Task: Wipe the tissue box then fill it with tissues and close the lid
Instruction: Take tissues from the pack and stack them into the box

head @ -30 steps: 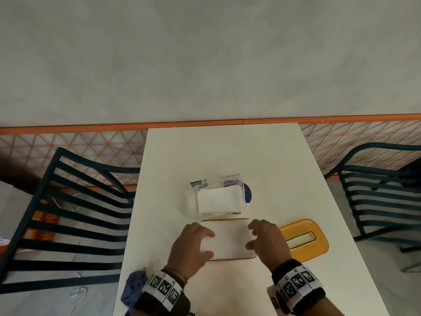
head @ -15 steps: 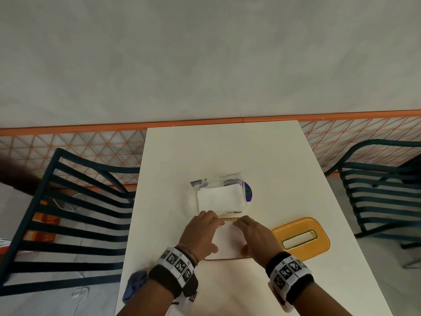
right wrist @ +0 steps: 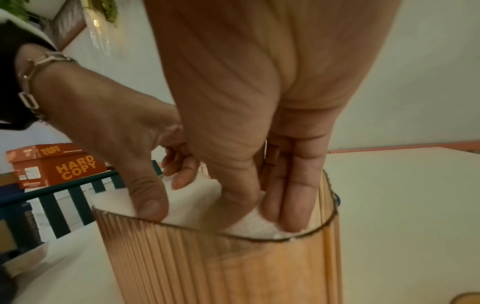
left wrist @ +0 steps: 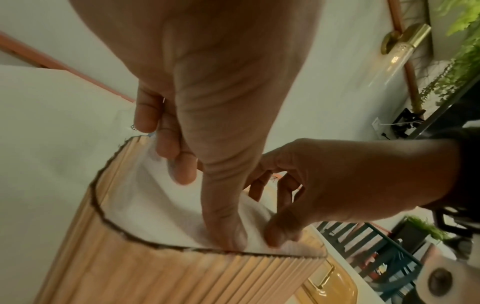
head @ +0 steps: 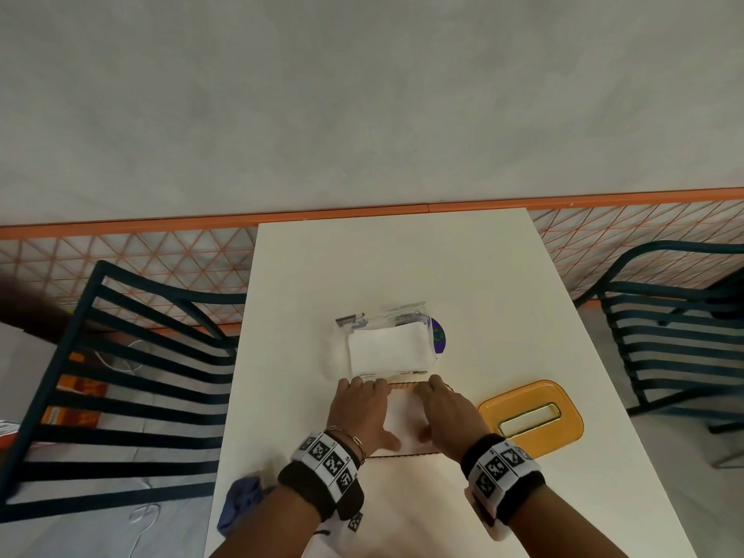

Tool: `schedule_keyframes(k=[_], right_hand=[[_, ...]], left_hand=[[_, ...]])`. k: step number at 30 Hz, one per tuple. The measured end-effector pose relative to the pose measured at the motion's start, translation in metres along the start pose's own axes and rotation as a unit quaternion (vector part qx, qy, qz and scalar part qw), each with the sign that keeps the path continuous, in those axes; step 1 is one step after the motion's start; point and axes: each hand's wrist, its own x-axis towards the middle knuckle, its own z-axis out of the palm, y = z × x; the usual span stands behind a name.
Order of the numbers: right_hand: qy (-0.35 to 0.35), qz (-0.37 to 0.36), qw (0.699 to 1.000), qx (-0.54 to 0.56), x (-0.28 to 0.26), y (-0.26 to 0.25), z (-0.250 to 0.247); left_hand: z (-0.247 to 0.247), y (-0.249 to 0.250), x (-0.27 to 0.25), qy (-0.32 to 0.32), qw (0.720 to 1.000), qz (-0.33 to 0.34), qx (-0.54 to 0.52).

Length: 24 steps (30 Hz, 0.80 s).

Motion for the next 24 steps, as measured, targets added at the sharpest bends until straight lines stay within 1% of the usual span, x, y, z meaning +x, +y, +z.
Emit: schedule_keyframes(k=[3, 7, 13, 16, 19, 24], right_hand=[[0.023, 0.001, 1.000, 0.018, 0.003, 0.000, -0.001], [0.027, -0.002, 0.999, 0.020, 0.002, -0.002, -0.003], [0.030, -0.021, 0.999, 0.001, -0.001, -0.004, 0.002], [0.030, -0.021, 0.999, 0.009, -0.001, -0.001, 0.003], [0.032, -0.024, 0.999, 0.012, -0.003, 0.000, 0.001], [0.062, -0.017, 0.997, 0.033, -0.008, -0.002, 0.000]], left_hand=[[0.001, 0.002, 0.002, 0.004, 1.000, -0.020, -0.016], [0.001, 0.003, 0.001, 0.016, 1.000, -0.014, -0.008], [0.009, 0.004, -0.008, 0.061, 0.997, 0.030, -0.029], [0.013, 0.004, -0.012, 0.073, 0.995, 0.044, -0.050], [0.012, 0.003, -0.013, 0.085, 0.994, 0.041, -0.060], [0.006, 0.003, -0.009, 0.097, 0.993, 0.020, -0.057]])
